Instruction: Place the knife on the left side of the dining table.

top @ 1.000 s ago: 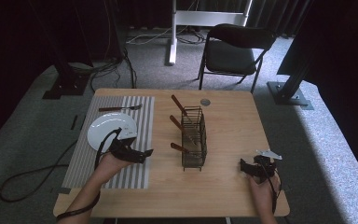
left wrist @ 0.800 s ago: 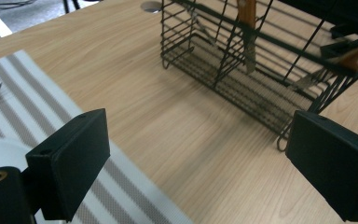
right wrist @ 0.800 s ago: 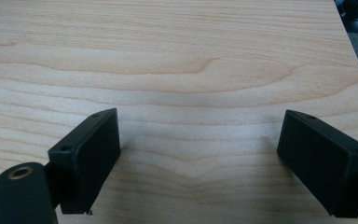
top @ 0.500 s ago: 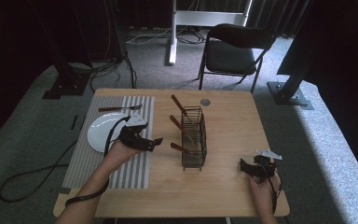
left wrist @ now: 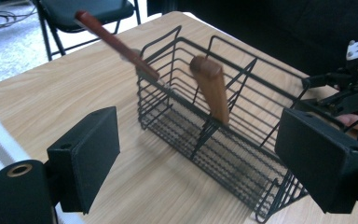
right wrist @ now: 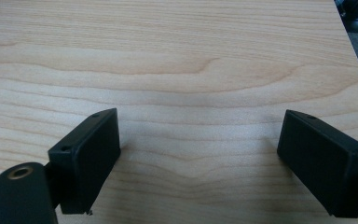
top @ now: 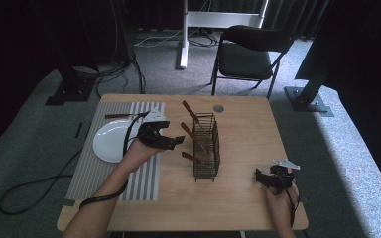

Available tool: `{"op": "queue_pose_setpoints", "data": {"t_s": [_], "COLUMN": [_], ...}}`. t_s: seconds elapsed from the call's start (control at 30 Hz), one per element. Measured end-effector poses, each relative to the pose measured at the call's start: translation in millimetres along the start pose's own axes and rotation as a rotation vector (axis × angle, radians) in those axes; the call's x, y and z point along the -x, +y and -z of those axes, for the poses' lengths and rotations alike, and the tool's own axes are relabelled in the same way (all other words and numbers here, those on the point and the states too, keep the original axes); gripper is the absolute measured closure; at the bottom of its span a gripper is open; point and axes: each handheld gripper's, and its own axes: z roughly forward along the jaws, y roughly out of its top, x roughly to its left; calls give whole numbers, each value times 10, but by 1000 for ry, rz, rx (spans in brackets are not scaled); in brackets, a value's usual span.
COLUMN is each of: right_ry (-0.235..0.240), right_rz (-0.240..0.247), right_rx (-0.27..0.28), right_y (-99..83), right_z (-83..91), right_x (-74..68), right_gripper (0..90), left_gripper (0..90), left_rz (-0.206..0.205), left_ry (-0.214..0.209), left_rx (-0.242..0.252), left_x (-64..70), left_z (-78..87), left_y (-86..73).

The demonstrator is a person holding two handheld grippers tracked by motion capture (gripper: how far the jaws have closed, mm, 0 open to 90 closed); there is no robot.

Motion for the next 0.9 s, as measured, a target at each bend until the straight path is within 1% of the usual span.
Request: {"op": "queue_pose_setpoints", "data": {"t_s": [0.03, 0.1, 0.13, 0.2, 0.23, 0.27, 0.3, 0.37, 0.4, 0.43, 0.47, 0.5, 0.53, 0.57, 0.6, 0.63, 0.7, 0.73, 0.77, 0.8, 0.9], "right_ry": [0, 0, 0, 0, 0, 0, 0, 0, 0, 0, 0, 0, 0, 0, 0, 0, 0, 0, 1, 0, 0], "right_rz": [0, 0, 0, -2, -2, -2, 0, 0, 0, 0, 0, 0, 0, 0, -1, 0, 0, 0, 0, 1, 1], "right_rx": [0, 0, 0, 1, 1, 1, 1, 1, 0, 0, 1, 1, 1, 1, 1, 1, 0, 0, 0, 0, 0], "right_y": [0, 0, 0, 0, 0, 0, 0, 0, 0, 0, 0, 0, 0, 0, 0, 0, 0, 0, 0, 0, 0], "right_z": [0, 0, 0, -1, -1, 0, 0, 0, 0, 0, 0, 0, 0, 0, 0, 0, 0, 0, 0, 0, 0], "right_x": [0, 0, 0, -1, -1, -1, 0, 0, 0, 0, 0, 0, 0, 0, 0, 0, 0, 0, 0, 1, 1], "right_gripper": [123, 123, 123, 123, 123, 123, 123, 123, 123, 123, 123, 123, 123, 124, 123, 123, 123, 123, 123, 123, 123], "left_gripper": [146, 162, 179, 211, 256, 281, 304, 360, 422, 422, 448, 507, 507, 549, 549, 577, 612, 636, 636, 655, 713], "left_rz": [4, 20, 20, 25, 28, 34, 35, 45, 53, 60, 69, 77, 86, 99, 106, 110, 136, 136, 144, 154, 143], "left_ry": [-8, -9, -8, -20, -29, -38, -37, -56, -53, -65, -63, -59, -72, -86, -85, -79, -88, -88, -85, -93, -91], "left_rx": [-3, -1, -2, -1, 1, -1, 0, 8, 14, 13, 16, 20, 21, 29, 26, 19, 22, 22, 14, 12, 4], "left_x": [-2, -4, -3, 0, 2, 10, 18, 18, 20, 15, 16, 19, 13, 9, 7, 5, -8, -8, -19, -27, -23], "left_z": [-16, -43, -53, -82, -93, -113, -127, -143, -152, -160, -167, -175, -182, -188, -195, -204, -211, -211, -215, -216, -227], "left_y": [13, 35, 45, 60, 64, 71, 76, 83, 89, 95, 101, 106, 109, 110, 112, 115, 112, 112, 111, 108, 99]}}
